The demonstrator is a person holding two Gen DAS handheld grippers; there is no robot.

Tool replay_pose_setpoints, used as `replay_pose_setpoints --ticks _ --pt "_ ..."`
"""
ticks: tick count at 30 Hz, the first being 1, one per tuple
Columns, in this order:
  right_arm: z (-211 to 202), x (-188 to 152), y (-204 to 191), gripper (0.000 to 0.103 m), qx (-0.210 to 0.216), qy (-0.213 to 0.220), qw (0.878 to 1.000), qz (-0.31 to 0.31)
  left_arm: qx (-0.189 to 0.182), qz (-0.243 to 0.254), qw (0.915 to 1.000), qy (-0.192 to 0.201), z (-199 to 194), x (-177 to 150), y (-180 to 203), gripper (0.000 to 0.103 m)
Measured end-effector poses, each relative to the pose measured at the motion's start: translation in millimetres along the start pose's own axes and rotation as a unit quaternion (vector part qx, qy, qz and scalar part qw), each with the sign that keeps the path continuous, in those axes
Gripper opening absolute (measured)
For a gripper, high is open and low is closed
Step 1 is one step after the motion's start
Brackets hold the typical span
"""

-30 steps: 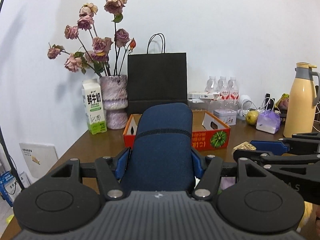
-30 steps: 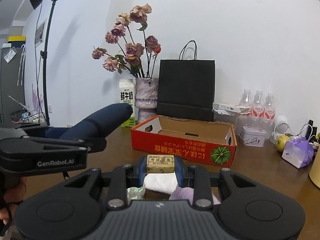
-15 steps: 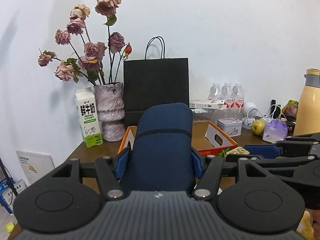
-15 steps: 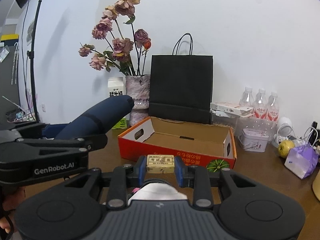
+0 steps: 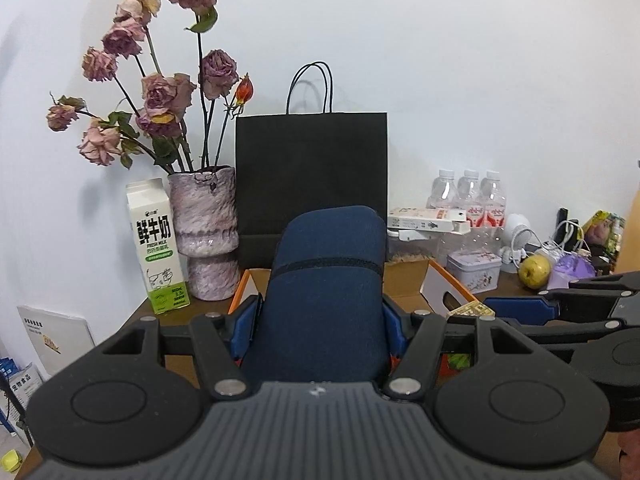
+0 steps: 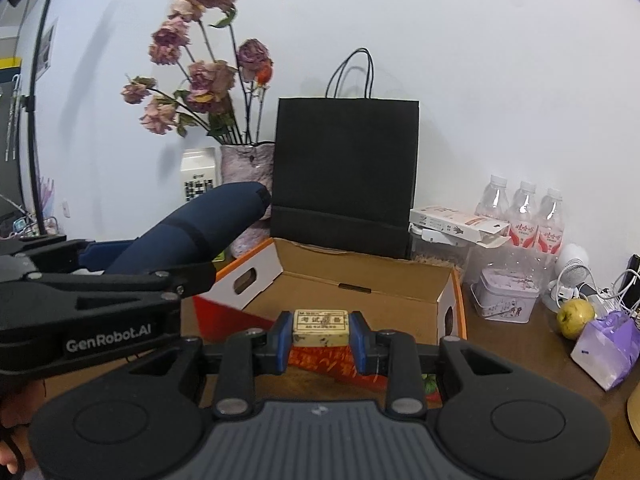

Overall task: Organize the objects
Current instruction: 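Carry both items into the red cardboard box and open both grippers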

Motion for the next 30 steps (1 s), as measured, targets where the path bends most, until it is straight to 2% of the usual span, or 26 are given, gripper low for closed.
replay_pose_setpoints --ticks 10,21,24,27,28,29,30 --pt "65.6 27.0 22.5 0.029 -0.013 -0.028 0.999 0.014 0.022 0.005 0.9992 -0.033 71.7 23.3 -5.0 0.062" --pt "144.9 32.4 49.8 0.029 -0.04 -0.079 0.995 0.044 0.054 0.029 0.992 -0.111 154.3 18.9 -4.6 0.062" --pt "164.7 28.3 58.0 0.029 -0.043 -0.095 0.993 0.058 0.056 0.031 0.99 -0.126 171.8 17.0 -6.3 0.062" --pt "178.7 25.4 65.2 0.029 -0.047 -0.107 0.991 0.066 0.04 0.021 0.9883 -0.146 186.8 15.2 -9.3 0.065" --pt "182.4 24.0 67.7 0.029 -0.047 -0.112 0.99 0.071 0.039 0.017 0.9882 -0.147 189.1 15.0 -10.4 0.067" --pt "185.4 22.9 70.5 0.03 -0.048 -0.115 0.989 0.076 0.042 0.015 0.9889 -0.142 190.2 15.7 -12.3 0.084" --pt "187.0 21.9 73.0 0.043 -0.048 -0.116 0.989 0.08 0.046 0.012 0.9898 -0.134 190.4 16.8 -14.5 0.094"
Point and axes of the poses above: each gripper's, at about its wrist camera, not at the fingertips, and z roughly the way its jaws point, y to its right, x to its top, the point moved 7 cm from there along z, roughly the way its jaws point, and after that the axes turned 7 degrees about -y, right-handed, at the moved point
